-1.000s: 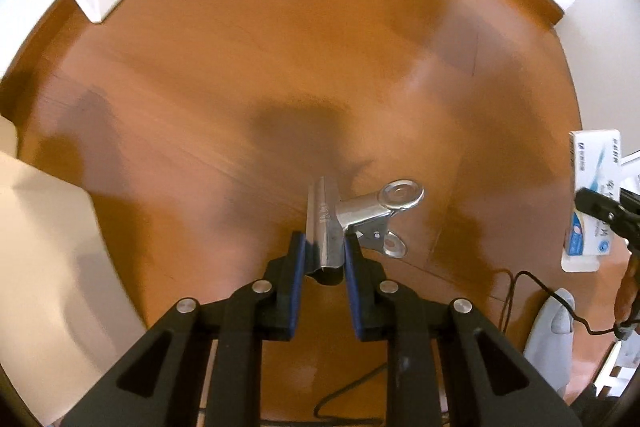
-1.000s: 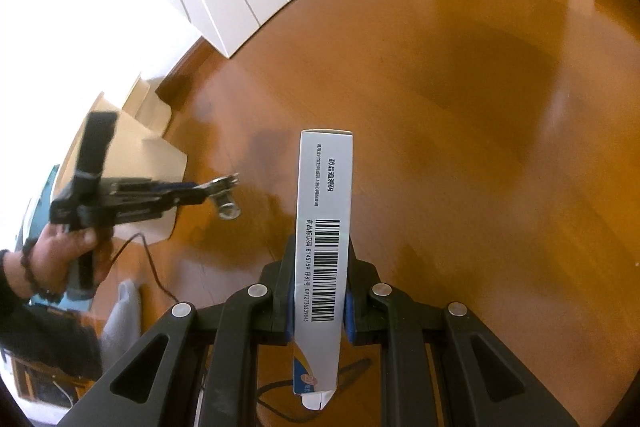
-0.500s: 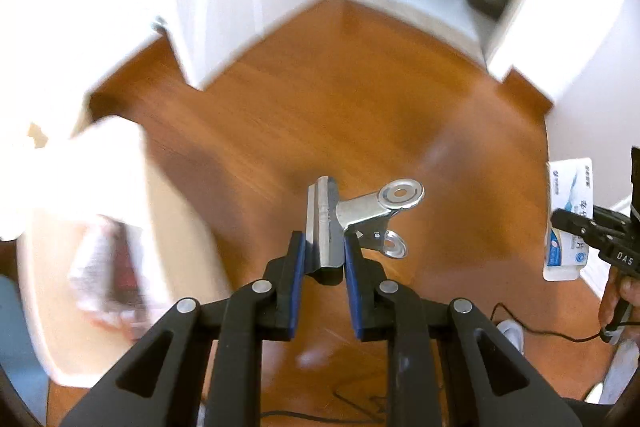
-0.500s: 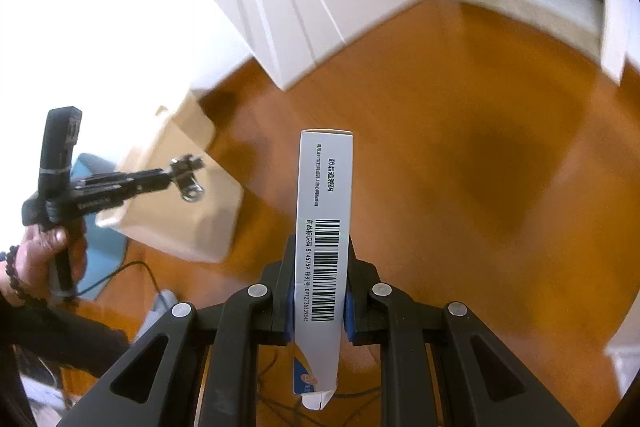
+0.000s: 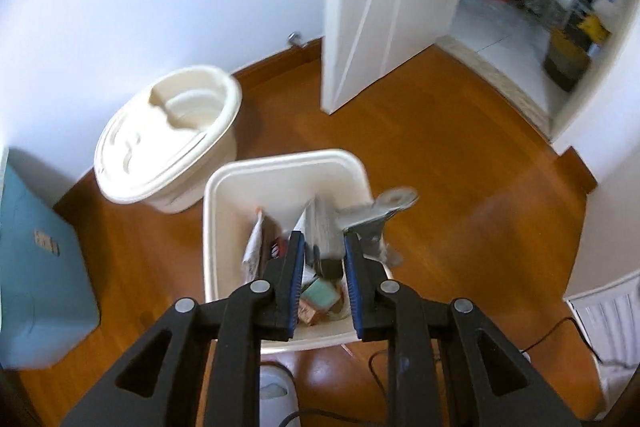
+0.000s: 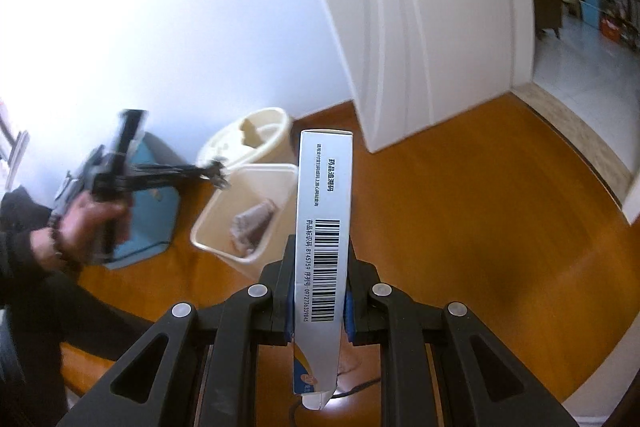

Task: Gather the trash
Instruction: 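Drop the binder clip into the wastebasket with the left tool while the right tool carries the medicine box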

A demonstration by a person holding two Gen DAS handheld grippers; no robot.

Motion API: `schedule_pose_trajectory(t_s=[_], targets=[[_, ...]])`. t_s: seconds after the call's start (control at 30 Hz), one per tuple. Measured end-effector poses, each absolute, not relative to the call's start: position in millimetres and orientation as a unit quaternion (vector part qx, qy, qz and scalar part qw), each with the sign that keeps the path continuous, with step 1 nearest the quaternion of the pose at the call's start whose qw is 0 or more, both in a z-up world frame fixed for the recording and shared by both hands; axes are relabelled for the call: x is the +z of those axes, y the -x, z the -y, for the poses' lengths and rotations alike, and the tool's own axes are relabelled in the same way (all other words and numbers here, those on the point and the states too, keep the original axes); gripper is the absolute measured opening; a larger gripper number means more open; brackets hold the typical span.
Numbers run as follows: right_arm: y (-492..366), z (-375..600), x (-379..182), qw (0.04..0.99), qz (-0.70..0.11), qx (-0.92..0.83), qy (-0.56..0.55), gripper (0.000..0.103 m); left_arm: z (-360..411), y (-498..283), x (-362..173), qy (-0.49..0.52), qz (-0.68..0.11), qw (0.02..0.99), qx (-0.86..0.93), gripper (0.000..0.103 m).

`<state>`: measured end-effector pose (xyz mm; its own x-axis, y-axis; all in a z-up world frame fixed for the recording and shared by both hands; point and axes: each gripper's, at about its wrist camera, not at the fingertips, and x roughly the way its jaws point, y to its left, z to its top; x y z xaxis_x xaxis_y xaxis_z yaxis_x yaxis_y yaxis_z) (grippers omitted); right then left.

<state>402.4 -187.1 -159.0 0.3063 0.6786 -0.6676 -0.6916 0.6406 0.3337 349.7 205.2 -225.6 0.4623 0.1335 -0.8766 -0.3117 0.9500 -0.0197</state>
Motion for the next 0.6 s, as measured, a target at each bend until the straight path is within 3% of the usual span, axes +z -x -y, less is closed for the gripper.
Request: schedule_pose_trajectory(t_s=[0.4,0.6], targets=[[-374,79,-123,0.788,-0.406,0.463,0.024,0.019,-223,-296,-164,0.037,-0.465,0.865,0.186,0.02],[-379,-37,-168,0.768,-0.436,0.469,0.015,0.019,-233,-246,-131,0.04,-0.436,0.876,0.202,0.02]])
